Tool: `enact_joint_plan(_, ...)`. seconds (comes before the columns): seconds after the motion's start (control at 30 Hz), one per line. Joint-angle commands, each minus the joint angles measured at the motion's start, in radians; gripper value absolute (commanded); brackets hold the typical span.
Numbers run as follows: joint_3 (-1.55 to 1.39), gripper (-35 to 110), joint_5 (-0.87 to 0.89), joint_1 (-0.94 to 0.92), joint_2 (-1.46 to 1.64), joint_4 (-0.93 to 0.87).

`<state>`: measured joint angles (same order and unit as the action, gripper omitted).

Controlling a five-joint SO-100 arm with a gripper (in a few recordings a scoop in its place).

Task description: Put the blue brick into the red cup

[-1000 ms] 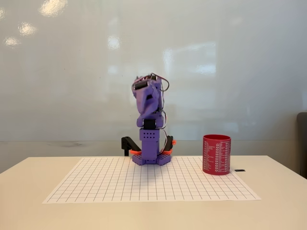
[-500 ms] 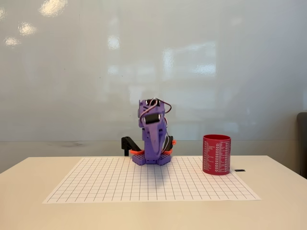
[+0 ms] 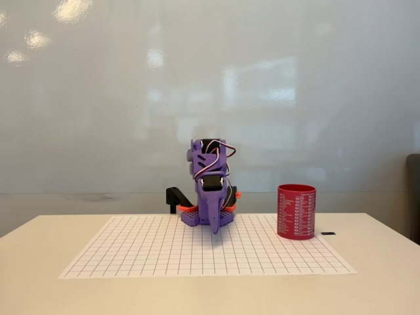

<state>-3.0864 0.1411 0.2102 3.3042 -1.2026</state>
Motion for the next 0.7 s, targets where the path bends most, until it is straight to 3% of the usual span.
enact_joint_plan(0.0,0.061,-1,-0.025,0.009,-0.002,-0.005)
enact_joint_plan(0.67,0.063,-1,-0.086,0.015,0.0,-0.005)
